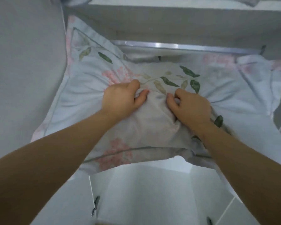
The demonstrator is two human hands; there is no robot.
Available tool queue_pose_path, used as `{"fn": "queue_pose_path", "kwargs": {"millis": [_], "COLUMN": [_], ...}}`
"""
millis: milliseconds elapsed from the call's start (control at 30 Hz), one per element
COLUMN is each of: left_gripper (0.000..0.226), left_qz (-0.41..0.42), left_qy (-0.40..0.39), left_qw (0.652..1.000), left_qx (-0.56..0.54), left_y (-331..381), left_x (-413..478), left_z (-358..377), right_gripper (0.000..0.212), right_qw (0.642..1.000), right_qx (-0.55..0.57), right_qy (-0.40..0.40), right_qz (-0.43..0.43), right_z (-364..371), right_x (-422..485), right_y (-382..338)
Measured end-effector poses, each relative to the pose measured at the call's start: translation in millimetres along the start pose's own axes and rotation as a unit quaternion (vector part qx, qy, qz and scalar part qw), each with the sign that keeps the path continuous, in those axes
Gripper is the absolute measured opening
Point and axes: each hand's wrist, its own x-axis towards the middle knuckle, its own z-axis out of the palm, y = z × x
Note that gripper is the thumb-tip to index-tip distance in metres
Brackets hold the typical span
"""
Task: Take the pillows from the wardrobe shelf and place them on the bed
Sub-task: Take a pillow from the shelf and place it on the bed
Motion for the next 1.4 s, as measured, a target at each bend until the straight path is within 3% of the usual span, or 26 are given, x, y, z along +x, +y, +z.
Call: {"fn": "queue_pose_path", "kwargs": {"millis": [100, 167, 233, 333, 433, 633, 833, 1400], "left_gripper": [0.040, 0.045, 0.047, 0.037, 0.034, 0.037, 0.040, 0.040], "left_qz": [-0.020, -0.044, -0.094, -0.149, -0.206, -0.268, -0.317, -0.379], "left_qy": [-0.089, -0.191, -0.314, -0.412, -0.473, -0.567, -0.605, -0.583], "left_qw": [0.996, 0.979, 0.942, 0.894, 0.851, 0.778, 0.730, 0.711], "left_qx": [-0.012, -0.048, -0.075, -0.095, -0.102, -0.050, -0.005, 0.102], "left_y": [14.9, 30.6, 47.2, 66.7, 90.3, 124.0, 133.2, 109.5], "left_x": [-41.0, -74.6, -116.7, -183.1, -250.2, -326.1, -343.1, -335.6], "left_z": [22.5, 31.3, 35.2, 34.6, 25.3, -9.2, -44.6, -134.4], "right_gripper": [0.038, 0.042, 0.045, 0.044, 0.043, 0.044, 0.045, 0.045], "right_qw": [0.997, 0.985, 0.964, 0.932, 0.896, 0.845, 0.835, 0.824], "right_qx": [0.033, 0.063, 0.085, 0.096, 0.101, 0.126, 0.159, 0.180], "right_qy": [-0.063, -0.137, -0.223, -0.322, -0.411, -0.508, -0.522, -0.537], "right_qz": [0.042, 0.079, 0.115, 0.139, 0.133, 0.109, 0.071, -0.034], "right_z": [30.0, 58.4, 88.8, 124.4, 146.7, 160.1, 156.7, 135.2], "right_x": [-26.0, -53.7, -92.6, -152.5, -210.2, -283.8, -306.0, -294.5], "right_y": [19.5, 32.1, 40.0, 46.2, 47.8, 39.5, 23.8, -52.7]}}
